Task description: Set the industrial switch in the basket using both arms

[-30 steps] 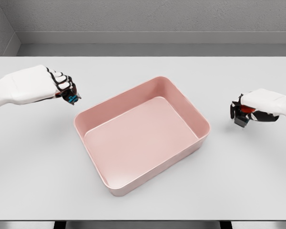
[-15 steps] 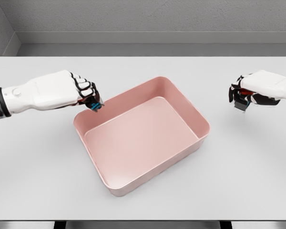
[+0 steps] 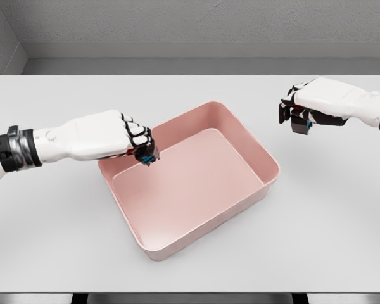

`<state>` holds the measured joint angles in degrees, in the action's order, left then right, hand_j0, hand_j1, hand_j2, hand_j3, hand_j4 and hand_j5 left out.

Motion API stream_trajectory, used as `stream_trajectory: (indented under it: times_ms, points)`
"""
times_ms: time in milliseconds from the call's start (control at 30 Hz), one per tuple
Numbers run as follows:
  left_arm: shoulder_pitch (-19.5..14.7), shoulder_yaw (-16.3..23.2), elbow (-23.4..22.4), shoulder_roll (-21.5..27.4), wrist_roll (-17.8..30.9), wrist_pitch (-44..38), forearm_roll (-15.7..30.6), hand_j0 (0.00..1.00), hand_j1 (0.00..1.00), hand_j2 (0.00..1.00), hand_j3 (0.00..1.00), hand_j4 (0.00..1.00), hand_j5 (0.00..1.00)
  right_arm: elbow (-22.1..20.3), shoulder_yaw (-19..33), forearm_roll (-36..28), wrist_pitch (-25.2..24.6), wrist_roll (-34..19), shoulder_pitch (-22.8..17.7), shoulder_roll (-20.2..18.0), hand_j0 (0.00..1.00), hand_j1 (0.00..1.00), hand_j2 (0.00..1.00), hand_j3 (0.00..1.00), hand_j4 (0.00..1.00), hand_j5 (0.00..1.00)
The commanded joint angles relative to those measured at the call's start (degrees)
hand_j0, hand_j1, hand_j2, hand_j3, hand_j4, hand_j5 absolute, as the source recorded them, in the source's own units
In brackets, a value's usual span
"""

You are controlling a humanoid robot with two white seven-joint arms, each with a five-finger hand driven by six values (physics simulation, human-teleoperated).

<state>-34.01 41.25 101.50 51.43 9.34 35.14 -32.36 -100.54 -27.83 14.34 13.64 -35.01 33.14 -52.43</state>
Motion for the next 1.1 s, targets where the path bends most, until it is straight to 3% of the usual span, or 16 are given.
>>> stream_trajectory:
  times_ms: [0, 233, 300, 333, 467, 567, 733, 900, 1067]
  points:
    - [0.00, 1.64, 0.01, -0.45, 0.06, -0.14, 0.28, 0.08, 0.08, 0.08, 0.08, 0.08, 0.08, -0.01, -1.26, -0.10, -0.01, 0.01, 0.00, 0.83, 0.43, 0.43, 0.43, 0.43, 0.43, 0.43]
    - [-0.70, 3.57, 0.01, -0.54, 1.64, -0.14, 0.10, 0.13, 0.13, 0.13, 0.13, 0.13, 0.13, -0.01, -3.46, -0.19, -0.10, 0.01, 2.90, 2.33, 0.43, 0.43, 0.43, 0.43, 0.43, 0.43]
    - [-0.70, 3.92, -0.16, -0.63, 1.64, -0.14, 0.10, 0.20, 0.20, 0.20, 0.20, 0.20, 0.20, -0.01, -4.87, -0.19, -0.10, 0.01, 4.22, 3.30, 0.43, 0.43, 0.43, 0.43, 0.43, 0.43]
    - [-0.70, 4.01, -0.07, -0.63, 1.56, -0.14, 0.10, 0.32, 0.32, 0.32, 0.32, 0.32, 0.32, -0.01, -5.22, -0.10, -0.10, 0.01, 4.57, 3.65, 0.43, 0.43, 0.43, 0.43, 0.43, 0.43]
    - [-0.70, 4.10, -0.16, -0.63, 1.64, -0.14, -0.34, 0.45, 0.45, 0.45, 0.45, 0.45, 0.45, -0.01, -7.50, -0.10, -0.10, 0.01, 6.15, 4.88, 0.43, 0.43, 0.43, 0.43, 0.43, 0.43]
    - [-0.70, 4.10, -0.07, -0.63, 1.73, -0.14, -0.43, 0.63, 0.63, 0.63, 0.63, 0.63, 0.63, -0.01, -8.91, -0.10, -0.10, 0.01, 7.38, 6.11, 0.43, 0.43, 0.43, 0.43, 0.43, 0.43]
    - [-0.70, 4.19, -0.07, -0.72, 1.73, -0.14, -0.43, 0.73, 0.73, 0.73, 0.73, 0.73, 0.73, -0.01, -11.28, -0.10, -0.10, 0.01, 9.49, 8.22, 0.42, 0.42, 0.42, 0.42, 0.42, 0.42]
    - [-0.88, 4.54, -0.07, -0.72, 1.73, -0.14, -0.43, 0.77, 0.77, 0.77, 0.77, 0.77, 0.77, -0.01, -12.78, -0.10, -0.01, 0.01, 10.63, 9.18, 0.42, 0.42, 0.42, 0.42, 0.42, 0.42]
    - [-0.88, 4.54, -0.07, -0.72, 2.44, -0.14, -0.51, 0.97, 0.97, 0.97, 0.97, 0.97, 0.97, -0.01, -14.45, -0.10, -0.10, 0.01, 12.30, 11.64, 0.42, 0.42, 0.42, 0.42, 0.42, 0.42]
